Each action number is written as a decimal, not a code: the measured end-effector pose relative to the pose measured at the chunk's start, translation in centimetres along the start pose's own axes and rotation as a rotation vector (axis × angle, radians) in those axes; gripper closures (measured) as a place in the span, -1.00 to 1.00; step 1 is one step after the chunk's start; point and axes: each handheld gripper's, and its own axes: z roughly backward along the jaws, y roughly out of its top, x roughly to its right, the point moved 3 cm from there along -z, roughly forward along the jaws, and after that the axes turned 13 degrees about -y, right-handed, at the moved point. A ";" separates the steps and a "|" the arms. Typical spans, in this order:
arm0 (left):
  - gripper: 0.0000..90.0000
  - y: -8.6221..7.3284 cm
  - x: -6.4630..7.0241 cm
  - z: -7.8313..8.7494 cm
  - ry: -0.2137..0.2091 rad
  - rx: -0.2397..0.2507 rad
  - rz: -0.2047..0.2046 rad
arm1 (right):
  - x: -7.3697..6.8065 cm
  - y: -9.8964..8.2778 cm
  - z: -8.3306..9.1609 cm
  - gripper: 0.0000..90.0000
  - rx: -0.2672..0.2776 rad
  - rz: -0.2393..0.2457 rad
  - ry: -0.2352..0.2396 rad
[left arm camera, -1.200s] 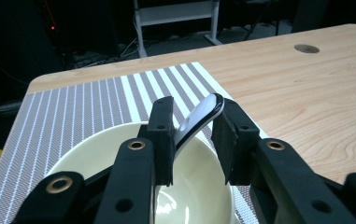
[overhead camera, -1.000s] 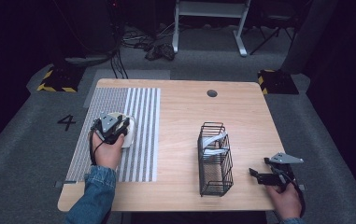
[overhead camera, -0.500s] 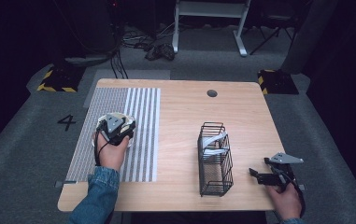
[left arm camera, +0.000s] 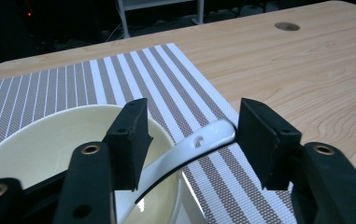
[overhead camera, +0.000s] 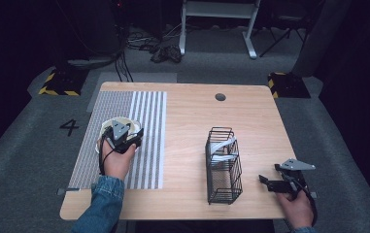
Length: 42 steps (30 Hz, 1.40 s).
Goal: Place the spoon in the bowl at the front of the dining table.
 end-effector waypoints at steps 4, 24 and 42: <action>-0.08 0.8 0.4 0.8 -0.004 0.034 -0.005 | 0.0 0.0 0.0 -0.67 0.000 0.000 0.000; -0.14 1.9 0.7 7.8 0.060 0.091 0.012 | 0.0 0.0 0.0 -0.67 -0.001 -0.001 -0.001; -0.30 0.5 1.6 13.1 0.030 0.047 0.001 | 0.0 0.0 0.0 -0.67 -0.001 -0.001 -0.001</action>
